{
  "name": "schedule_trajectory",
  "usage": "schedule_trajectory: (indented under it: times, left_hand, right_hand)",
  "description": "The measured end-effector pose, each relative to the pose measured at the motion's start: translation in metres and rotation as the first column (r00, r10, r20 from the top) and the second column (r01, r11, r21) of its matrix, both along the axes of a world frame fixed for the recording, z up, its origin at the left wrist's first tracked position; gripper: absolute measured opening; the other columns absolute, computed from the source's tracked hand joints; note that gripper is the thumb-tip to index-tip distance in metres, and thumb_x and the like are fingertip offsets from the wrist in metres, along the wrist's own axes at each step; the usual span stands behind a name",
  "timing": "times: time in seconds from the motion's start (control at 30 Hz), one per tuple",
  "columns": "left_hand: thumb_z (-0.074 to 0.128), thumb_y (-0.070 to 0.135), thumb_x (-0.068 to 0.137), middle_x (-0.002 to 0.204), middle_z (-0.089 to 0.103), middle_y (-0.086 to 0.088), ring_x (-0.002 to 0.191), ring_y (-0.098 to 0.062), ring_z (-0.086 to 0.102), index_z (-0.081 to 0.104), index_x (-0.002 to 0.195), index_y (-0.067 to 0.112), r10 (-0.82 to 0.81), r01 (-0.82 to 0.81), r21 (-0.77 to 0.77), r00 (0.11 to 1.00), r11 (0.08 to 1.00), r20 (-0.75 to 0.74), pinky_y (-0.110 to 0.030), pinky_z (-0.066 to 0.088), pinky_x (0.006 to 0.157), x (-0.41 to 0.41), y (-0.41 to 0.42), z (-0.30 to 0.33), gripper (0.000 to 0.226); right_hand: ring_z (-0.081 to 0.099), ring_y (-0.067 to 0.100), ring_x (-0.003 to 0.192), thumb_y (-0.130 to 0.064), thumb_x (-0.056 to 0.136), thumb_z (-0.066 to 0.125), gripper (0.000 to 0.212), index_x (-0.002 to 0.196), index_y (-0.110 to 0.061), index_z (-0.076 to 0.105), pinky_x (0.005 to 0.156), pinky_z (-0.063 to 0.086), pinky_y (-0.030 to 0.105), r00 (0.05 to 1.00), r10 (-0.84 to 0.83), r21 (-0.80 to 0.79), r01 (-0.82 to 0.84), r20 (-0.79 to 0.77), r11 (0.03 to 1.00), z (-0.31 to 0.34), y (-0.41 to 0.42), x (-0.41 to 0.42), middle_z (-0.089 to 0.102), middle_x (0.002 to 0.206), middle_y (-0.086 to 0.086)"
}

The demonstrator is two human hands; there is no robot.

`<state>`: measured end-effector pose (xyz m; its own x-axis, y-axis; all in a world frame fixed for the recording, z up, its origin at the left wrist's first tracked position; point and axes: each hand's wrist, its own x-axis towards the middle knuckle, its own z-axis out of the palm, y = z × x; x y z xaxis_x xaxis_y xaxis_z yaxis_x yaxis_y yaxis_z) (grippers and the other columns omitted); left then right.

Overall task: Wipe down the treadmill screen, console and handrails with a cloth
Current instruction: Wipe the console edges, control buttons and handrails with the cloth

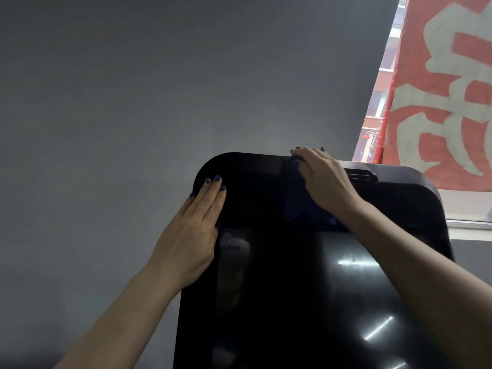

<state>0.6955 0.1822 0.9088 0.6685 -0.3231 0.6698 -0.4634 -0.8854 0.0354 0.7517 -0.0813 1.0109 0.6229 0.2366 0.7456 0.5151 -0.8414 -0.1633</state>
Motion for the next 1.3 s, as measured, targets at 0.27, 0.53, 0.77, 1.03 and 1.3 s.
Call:
schedule_trajectory:
  times: [0.27,0.53,0.77,1.03,1.3]
  left_hand:
    - [0.018,0.022,0.094,0.166,-0.003,0.002,0.152,-0.009,-0.004,0.007,0.158,0.014,-0.033,0.033,-0.010,0.999,0.999,-0.014,-0.022,-0.004,0.121,-0.003,0.007,-0.005,0.065]
    - [0.015,0.027,0.098,0.166,-0.009,0.005,0.152,-0.006,-0.004,0.001,0.158,0.015,-0.040,0.038,-0.062,0.999,0.997,-0.027,-0.021,-0.005,0.121,-0.010,0.010,-0.016,0.063]
    - [0.017,0.029,0.100,0.166,-0.006,0.004,0.152,-0.007,-0.002,0.000,0.159,0.016,-0.048,0.042,-0.124,0.998,0.991,-0.048,-0.023,-0.003,0.122,-0.017,0.010,-0.030,0.063]
    - [0.018,0.028,0.101,0.167,-0.004,0.002,0.152,-0.009,-0.002,0.000,0.159,0.015,-0.045,0.038,-0.138,0.998,0.990,-0.051,-0.028,0.000,0.122,-0.026,0.010,-0.043,0.062]
    - [0.023,0.025,0.102,0.167,0.000,-0.001,0.153,-0.011,0.000,0.003,0.158,0.013,-0.045,0.037,-0.153,0.998,0.988,-0.047,-0.031,0.003,0.123,-0.031,0.009,-0.051,0.061]
  right_hand:
    - [0.056,0.030,0.117,-0.014,0.098,0.054,0.026,0.122,-0.005,0.056,0.116,0.026,0.039,0.998,0.050,-0.114,-0.045,0.042,0.992,-0.014,0.012,-0.009,0.062,0.129,0.010]
    - [0.058,0.031,0.119,-0.022,0.096,0.053,0.032,0.122,-0.004,0.057,0.119,0.024,0.044,0.993,0.049,-0.222,-0.023,0.111,0.975,-0.019,0.036,-0.004,0.063,0.127,0.013]
    - [0.056,0.038,0.120,-0.012,0.097,0.056,0.030,0.120,0.005,0.050,0.122,0.010,0.037,0.997,0.030,-0.148,-0.020,0.065,0.989,-0.021,0.070,-0.004,0.063,0.122,0.023]
    - [0.058,0.030,0.123,-0.016,0.094,0.058,0.023,0.112,-0.002,0.061,0.119,0.020,0.046,0.980,0.046,-0.133,-0.020,0.194,0.991,-0.026,0.070,-0.002,0.065,0.125,0.015]
    - [0.053,0.032,0.124,-0.009,0.099,0.052,0.025,0.120,0.000,0.060,0.117,0.024,0.040,0.989,0.121,-0.085,-0.113,0.087,0.990,-0.014,0.082,-0.006,0.061,0.131,0.013]
